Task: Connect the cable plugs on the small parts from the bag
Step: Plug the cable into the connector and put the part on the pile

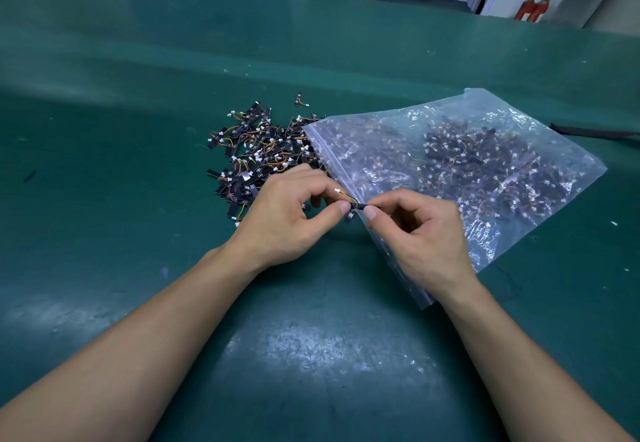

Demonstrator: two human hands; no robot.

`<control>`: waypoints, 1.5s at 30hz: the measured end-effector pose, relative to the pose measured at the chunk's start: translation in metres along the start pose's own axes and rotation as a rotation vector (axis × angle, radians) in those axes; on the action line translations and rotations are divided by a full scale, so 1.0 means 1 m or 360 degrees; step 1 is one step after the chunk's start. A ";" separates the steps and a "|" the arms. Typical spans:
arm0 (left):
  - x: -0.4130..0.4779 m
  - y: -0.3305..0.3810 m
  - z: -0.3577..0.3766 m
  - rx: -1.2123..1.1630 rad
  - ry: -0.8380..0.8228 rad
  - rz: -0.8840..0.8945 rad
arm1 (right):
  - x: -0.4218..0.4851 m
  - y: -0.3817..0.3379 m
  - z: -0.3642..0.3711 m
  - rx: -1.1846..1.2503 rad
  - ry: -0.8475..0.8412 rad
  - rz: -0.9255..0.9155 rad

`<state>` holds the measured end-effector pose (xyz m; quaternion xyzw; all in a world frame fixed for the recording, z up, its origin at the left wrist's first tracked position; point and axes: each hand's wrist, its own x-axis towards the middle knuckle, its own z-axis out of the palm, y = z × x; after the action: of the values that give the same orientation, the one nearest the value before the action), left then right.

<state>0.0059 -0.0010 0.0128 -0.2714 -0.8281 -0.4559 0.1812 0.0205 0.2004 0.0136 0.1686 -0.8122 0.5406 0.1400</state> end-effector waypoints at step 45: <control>0.002 -0.009 0.002 0.0080 0.0021 -0.0222 | 0.010 0.007 -0.024 -0.0596 0.0193 0.0169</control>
<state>-0.0012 -0.0029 0.0067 -0.2053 -0.8550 -0.4482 0.1611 0.0096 0.2234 0.0209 0.0638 -0.8964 0.3959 0.1888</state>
